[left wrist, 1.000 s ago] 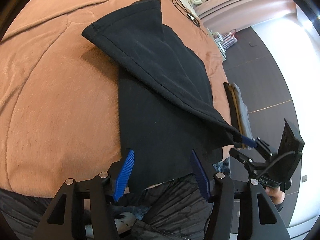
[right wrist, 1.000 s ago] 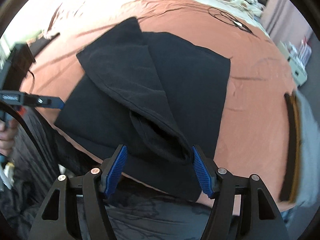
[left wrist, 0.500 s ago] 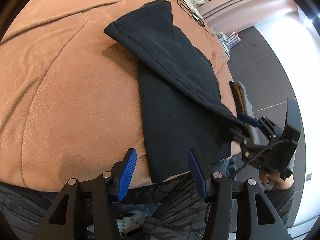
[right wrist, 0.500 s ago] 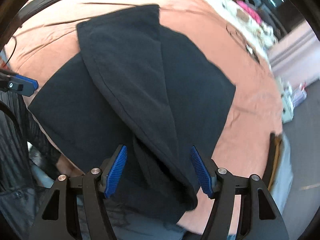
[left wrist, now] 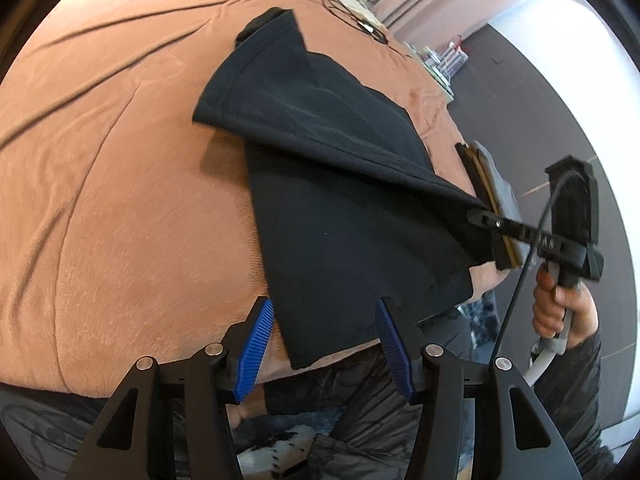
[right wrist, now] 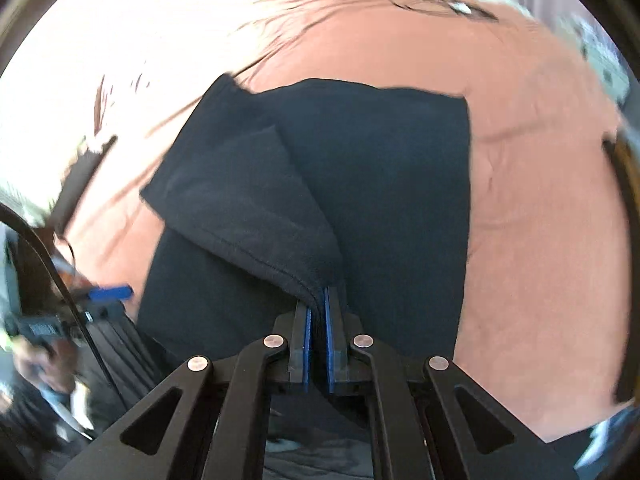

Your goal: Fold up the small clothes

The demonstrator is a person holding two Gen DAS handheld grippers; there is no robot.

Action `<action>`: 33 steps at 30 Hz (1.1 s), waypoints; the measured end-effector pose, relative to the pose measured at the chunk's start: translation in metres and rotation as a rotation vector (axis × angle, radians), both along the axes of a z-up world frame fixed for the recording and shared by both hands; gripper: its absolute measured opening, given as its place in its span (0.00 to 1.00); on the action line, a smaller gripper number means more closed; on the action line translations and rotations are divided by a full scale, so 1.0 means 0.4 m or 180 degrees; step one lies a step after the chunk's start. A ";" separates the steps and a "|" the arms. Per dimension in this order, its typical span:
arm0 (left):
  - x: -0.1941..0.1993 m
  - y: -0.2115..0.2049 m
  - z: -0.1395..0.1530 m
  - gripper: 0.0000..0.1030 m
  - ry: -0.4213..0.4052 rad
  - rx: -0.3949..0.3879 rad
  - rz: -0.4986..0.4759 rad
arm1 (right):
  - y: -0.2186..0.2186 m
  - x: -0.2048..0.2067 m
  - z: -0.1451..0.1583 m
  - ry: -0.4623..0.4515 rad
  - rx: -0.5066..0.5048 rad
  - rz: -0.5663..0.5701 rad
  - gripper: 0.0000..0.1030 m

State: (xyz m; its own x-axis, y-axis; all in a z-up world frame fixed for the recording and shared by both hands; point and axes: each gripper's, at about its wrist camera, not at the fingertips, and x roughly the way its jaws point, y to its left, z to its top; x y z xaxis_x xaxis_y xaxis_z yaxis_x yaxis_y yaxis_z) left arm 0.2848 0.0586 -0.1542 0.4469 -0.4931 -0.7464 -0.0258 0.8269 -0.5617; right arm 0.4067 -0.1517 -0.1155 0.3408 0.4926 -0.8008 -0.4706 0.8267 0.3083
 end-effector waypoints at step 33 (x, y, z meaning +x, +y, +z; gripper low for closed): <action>0.005 -0.100 -0.052 0.39 0.0050 0.0860 -0.0475 | -0.191 0.039 -0.091 0.0261 0.0615 -0.0131 0.61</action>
State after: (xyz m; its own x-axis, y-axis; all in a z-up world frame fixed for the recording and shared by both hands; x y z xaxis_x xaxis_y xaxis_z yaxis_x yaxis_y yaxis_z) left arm 0.2867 0.0185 -0.1750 0.3720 -0.3352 -0.8656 0.1003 0.9416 -0.3215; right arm 0.4221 -0.2282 -0.1520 0.3014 0.6267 -0.7186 -0.4046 0.7665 0.4988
